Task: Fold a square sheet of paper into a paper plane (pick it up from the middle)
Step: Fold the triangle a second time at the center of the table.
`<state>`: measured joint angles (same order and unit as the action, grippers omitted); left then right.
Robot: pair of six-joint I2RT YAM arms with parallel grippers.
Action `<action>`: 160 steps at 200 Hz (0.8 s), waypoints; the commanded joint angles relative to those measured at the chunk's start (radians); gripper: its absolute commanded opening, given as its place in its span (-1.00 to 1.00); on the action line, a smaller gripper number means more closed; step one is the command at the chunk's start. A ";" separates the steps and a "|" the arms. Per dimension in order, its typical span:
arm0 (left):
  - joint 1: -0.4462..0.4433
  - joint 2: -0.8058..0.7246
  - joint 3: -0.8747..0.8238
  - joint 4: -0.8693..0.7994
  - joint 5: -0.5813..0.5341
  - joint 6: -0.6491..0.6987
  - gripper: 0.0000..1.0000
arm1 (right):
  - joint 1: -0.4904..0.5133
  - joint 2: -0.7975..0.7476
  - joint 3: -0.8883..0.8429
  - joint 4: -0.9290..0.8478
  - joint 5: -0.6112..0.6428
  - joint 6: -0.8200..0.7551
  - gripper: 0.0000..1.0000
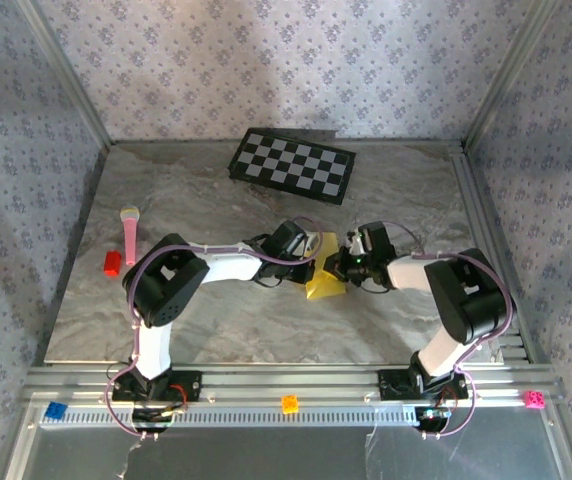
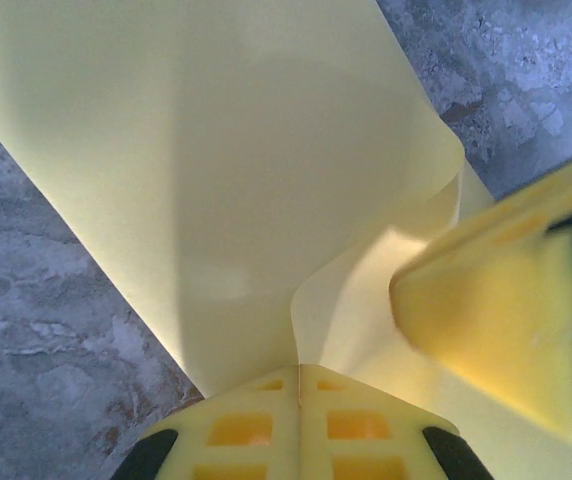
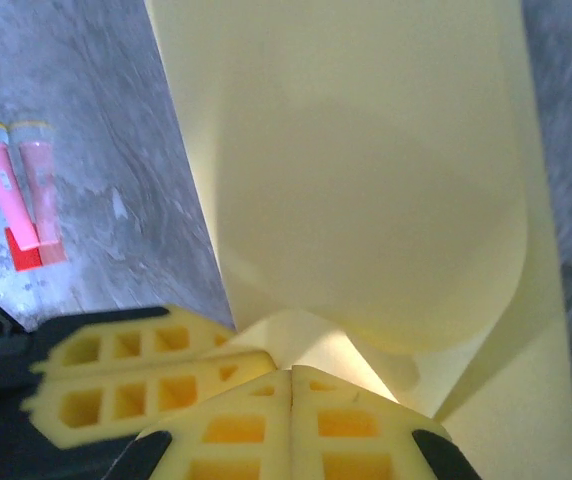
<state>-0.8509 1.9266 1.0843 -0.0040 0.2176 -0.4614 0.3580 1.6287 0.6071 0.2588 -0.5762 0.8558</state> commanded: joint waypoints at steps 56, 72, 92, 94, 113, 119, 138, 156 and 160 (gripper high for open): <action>0.003 0.038 0.002 -0.106 -0.008 0.021 -0.89 | -0.064 0.084 -0.041 -0.024 0.070 0.014 -1.00; 0.004 0.037 0.005 -0.112 -0.012 0.023 -0.89 | -0.077 0.062 -0.048 -0.036 0.082 0.019 -1.00; 0.004 0.037 0.005 -0.113 -0.012 0.023 -0.89 | -0.096 0.018 -0.026 -0.061 0.057 0.009 -1.00; 0.004 0.038 0.006 -0.114 -0.011 0.023 -0.89 | -0.098 0.011 -0.021 -0.065 0.050 0.008 -1.00; 0.004 0.038 0.011 -0.119 -0.010 0.024 -0.89 | -0.087 -0.047 0.020 -0.100 0.006 -0.017 -1.00; 0.004 0.038 0.011 -0.117 -0.007 0.023 -0.89 | -0.072 -0.061 0.034 -0.123 0.004 -0.030 -1.00; 0.003 0.041 0.013 -0.116 -0.004 0.024 -0.89 | -0.010 -0.074 0.061 -0.163 0.006 -0.057 -1.00; 0.004 0.043 0.015 -0.116 -0.004 0.024 -0.89 | 0.024 -0.047 0.055 -0.152 0.006 -0.045 -1.00; 0.004 0.043 0.015 -0.116 -0.004 0.024 -0.89 | 0.028 -0.042 0.052 -0.146 0.009 -0.041 -1.00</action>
<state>-0.8509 1.9320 1.1007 -0.0303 0.2180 -0.4538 0.3481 1.5745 0.6506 0.1631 -0.5648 0.8330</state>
